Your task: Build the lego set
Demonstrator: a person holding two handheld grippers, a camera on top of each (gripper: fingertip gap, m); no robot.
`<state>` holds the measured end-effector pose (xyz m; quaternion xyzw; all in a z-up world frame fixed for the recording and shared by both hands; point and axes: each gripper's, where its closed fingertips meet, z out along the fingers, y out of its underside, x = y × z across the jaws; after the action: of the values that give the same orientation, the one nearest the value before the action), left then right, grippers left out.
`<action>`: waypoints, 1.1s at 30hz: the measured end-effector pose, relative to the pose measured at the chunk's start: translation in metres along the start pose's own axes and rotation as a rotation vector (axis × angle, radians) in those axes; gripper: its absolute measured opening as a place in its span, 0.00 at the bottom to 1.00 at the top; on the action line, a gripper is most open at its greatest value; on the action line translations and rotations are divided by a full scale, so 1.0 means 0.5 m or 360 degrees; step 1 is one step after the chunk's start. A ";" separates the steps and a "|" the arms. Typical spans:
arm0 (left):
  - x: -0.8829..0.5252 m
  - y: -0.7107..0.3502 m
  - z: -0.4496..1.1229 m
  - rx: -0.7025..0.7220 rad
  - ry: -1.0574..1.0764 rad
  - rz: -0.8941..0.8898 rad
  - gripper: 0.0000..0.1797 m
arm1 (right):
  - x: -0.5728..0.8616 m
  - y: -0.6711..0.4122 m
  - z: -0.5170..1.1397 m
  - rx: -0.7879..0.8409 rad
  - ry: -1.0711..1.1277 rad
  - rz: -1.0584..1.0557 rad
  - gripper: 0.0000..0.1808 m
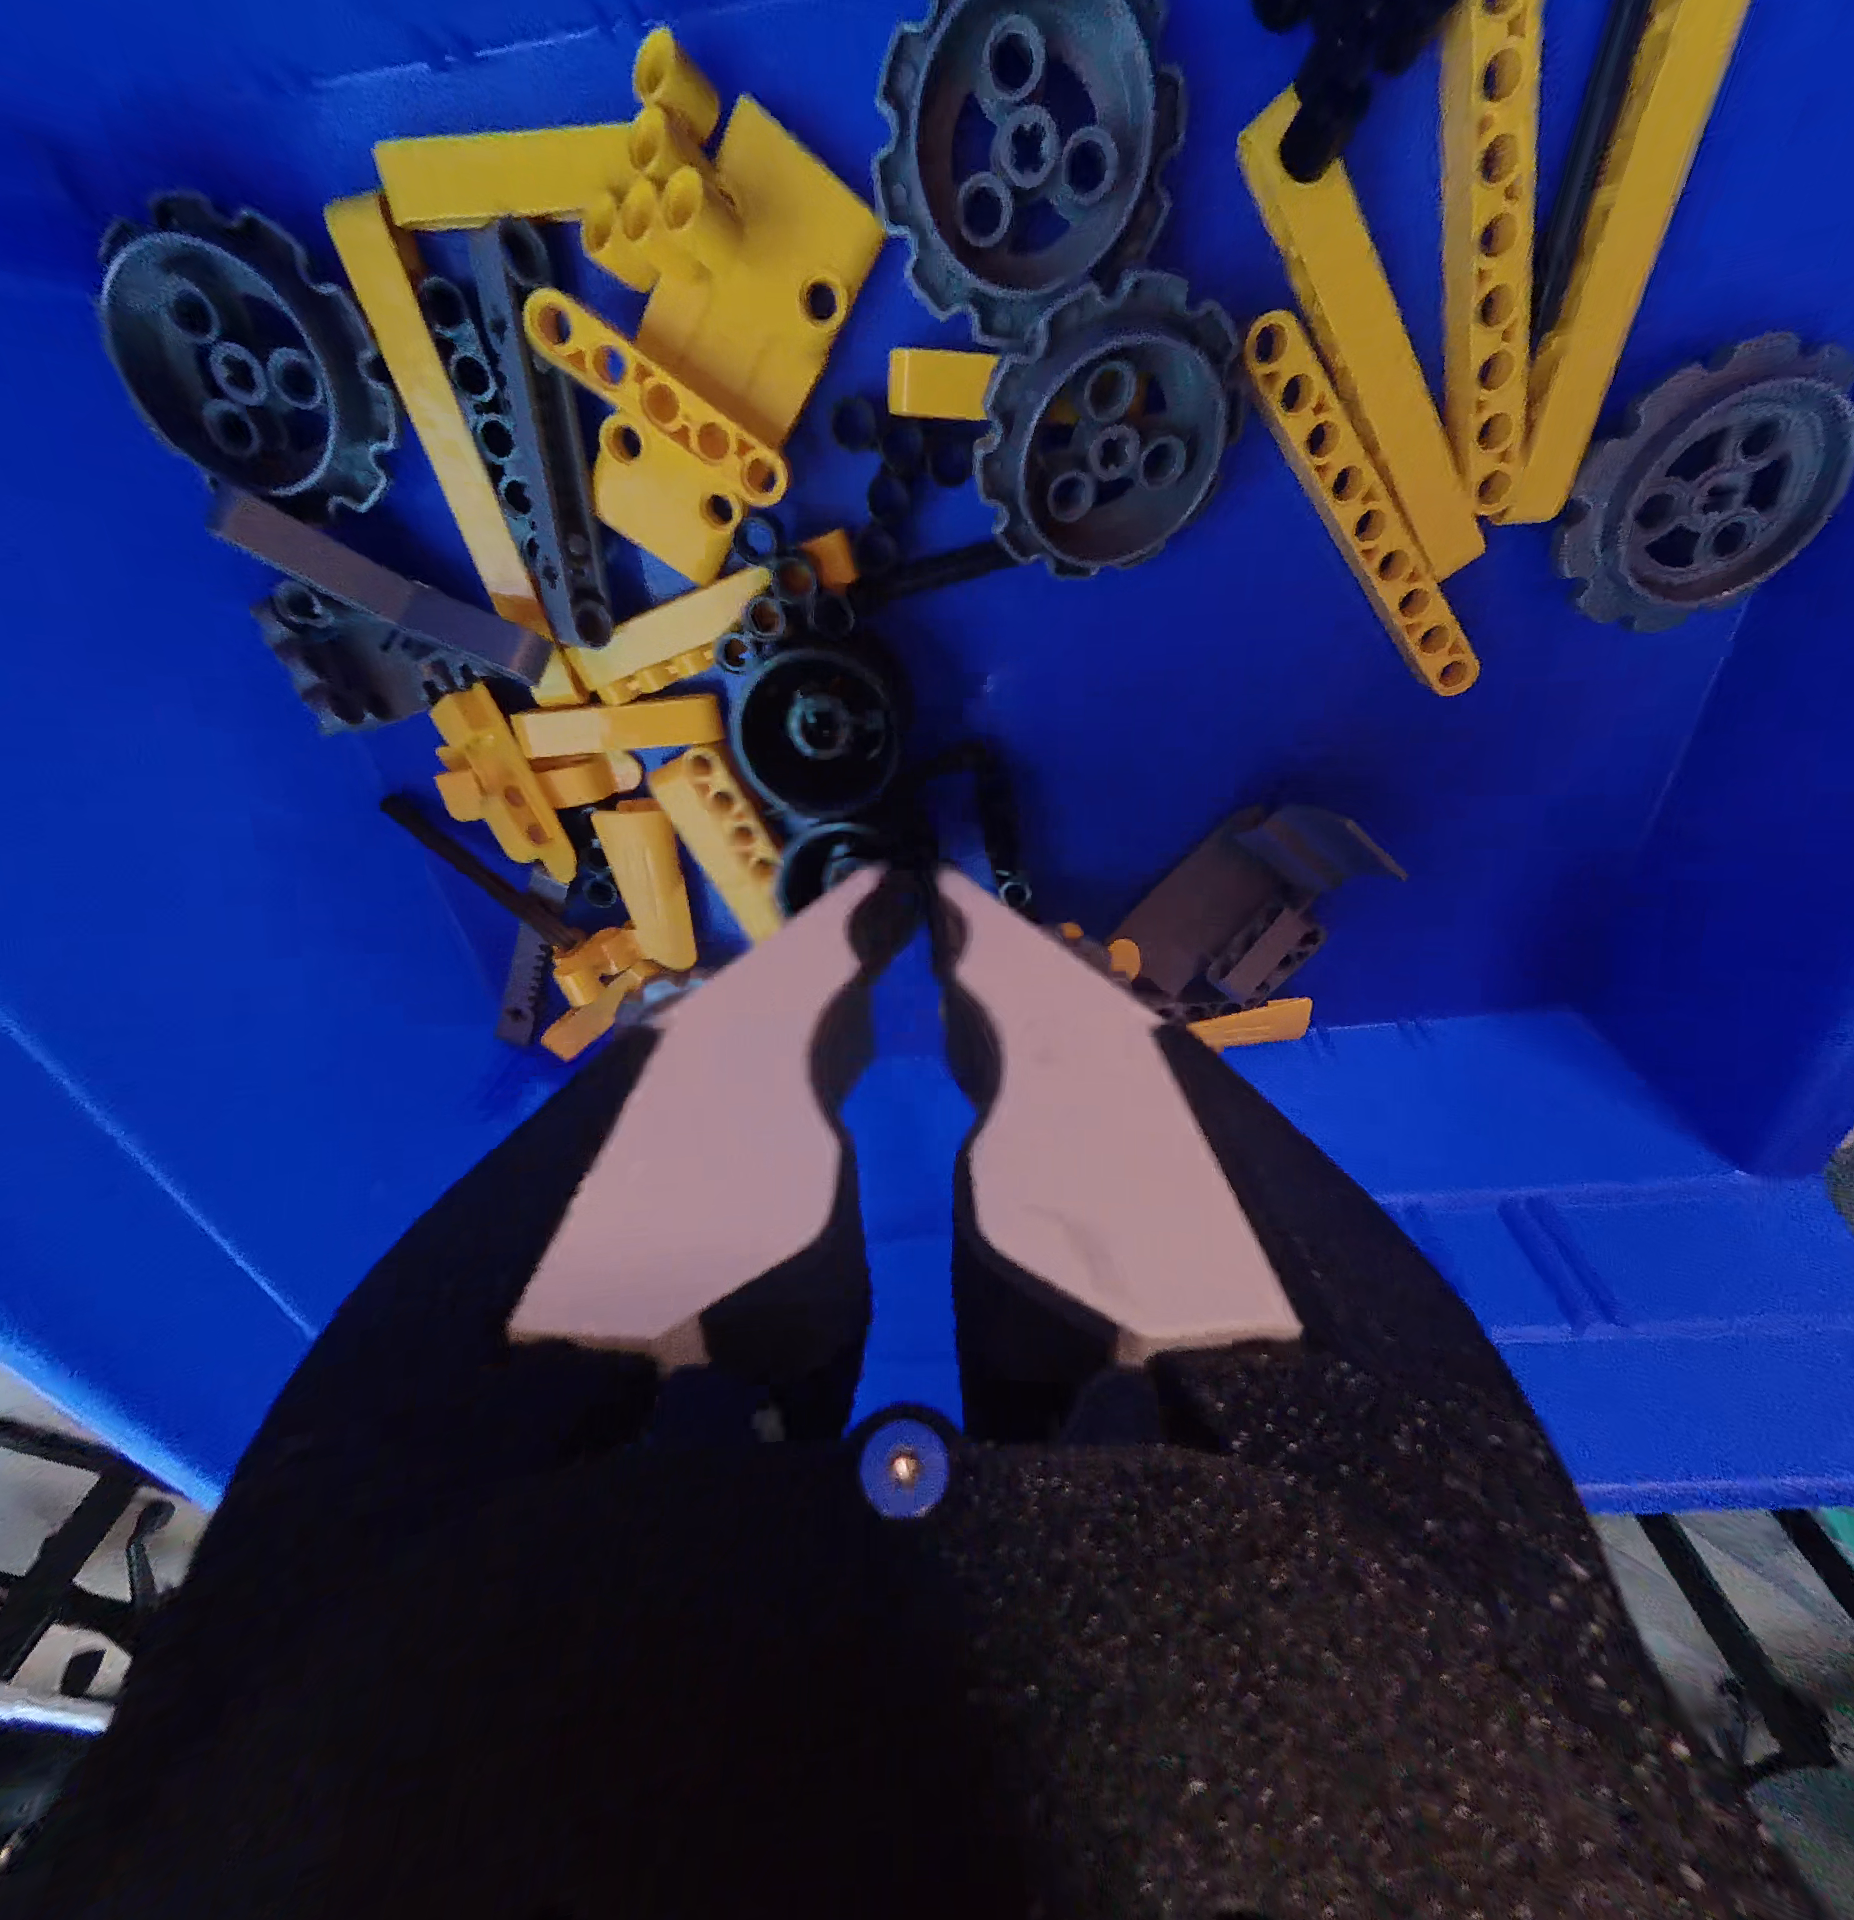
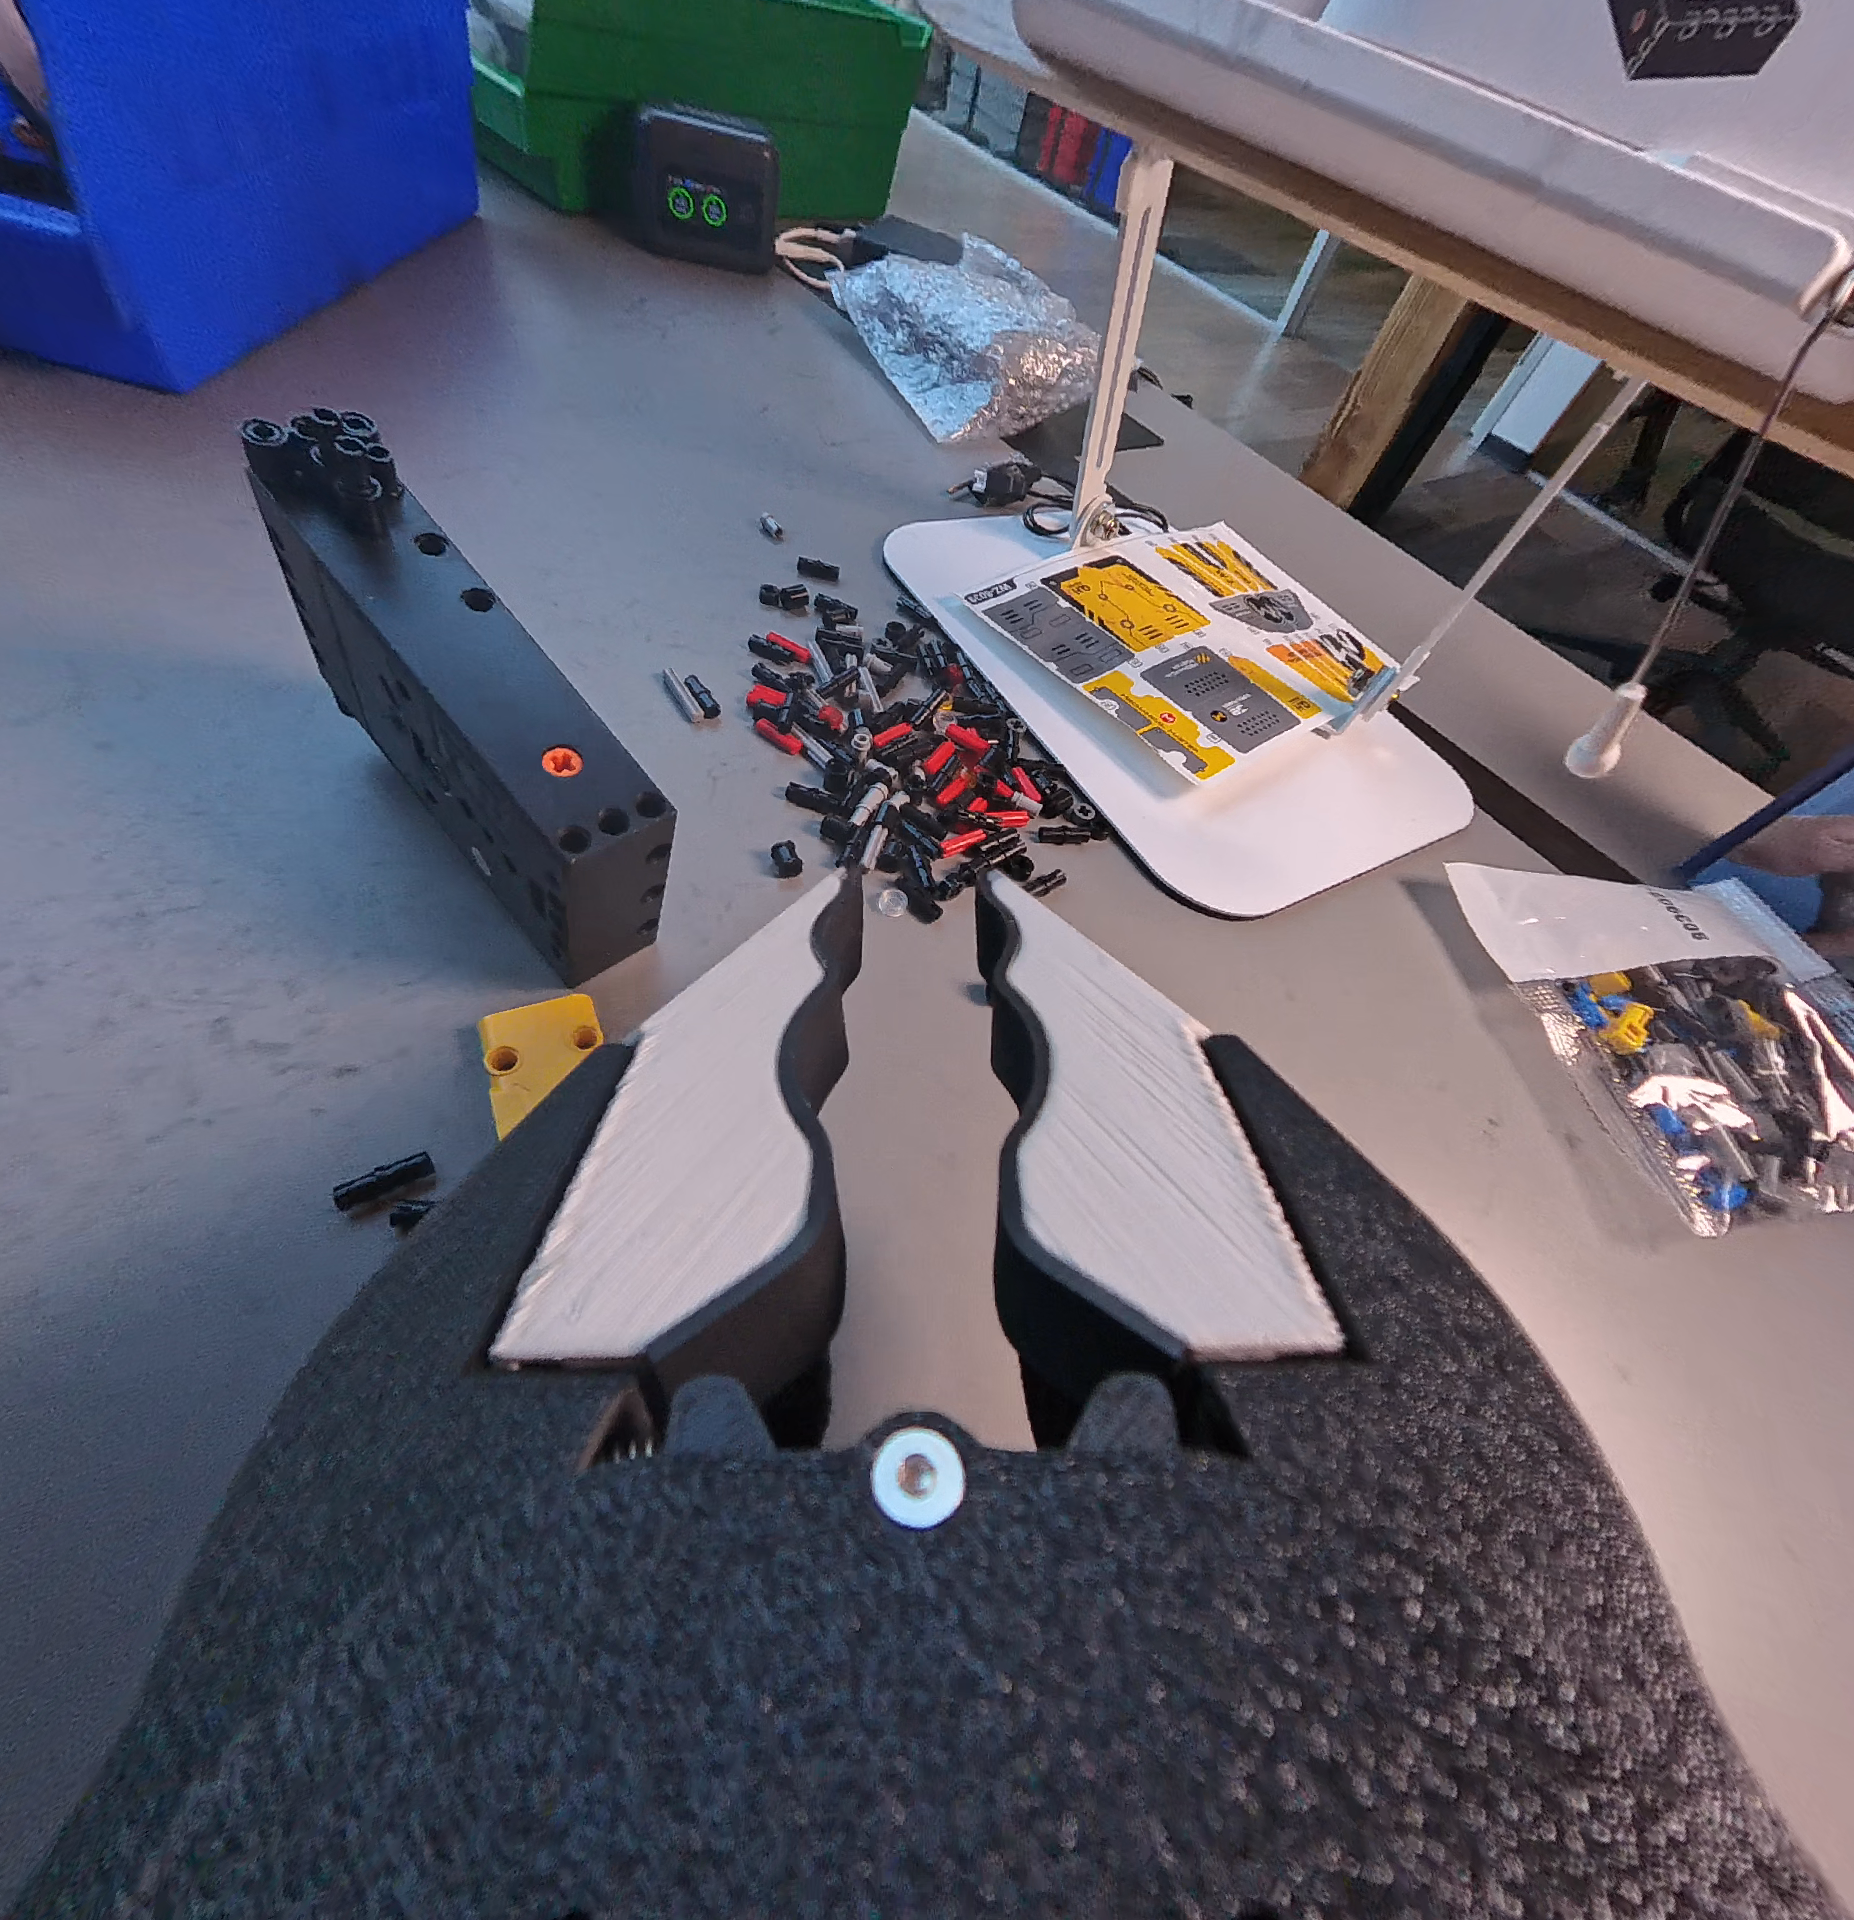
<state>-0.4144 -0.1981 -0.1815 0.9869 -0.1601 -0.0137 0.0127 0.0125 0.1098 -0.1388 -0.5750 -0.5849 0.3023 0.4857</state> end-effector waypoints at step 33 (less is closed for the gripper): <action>0.141 -0.109 -0.044 0.0442 0.0268 0.0352 0.05 | -0.011 -0.007 -0.007 0.0051 -0.0101 0.0022 0.11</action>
<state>-0.3296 -0.1684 -0.1628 0.9533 -0.2661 0.0926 -0.1087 0.0139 0.1030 -0.1356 -0.5612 -0.5912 0.3331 0.4740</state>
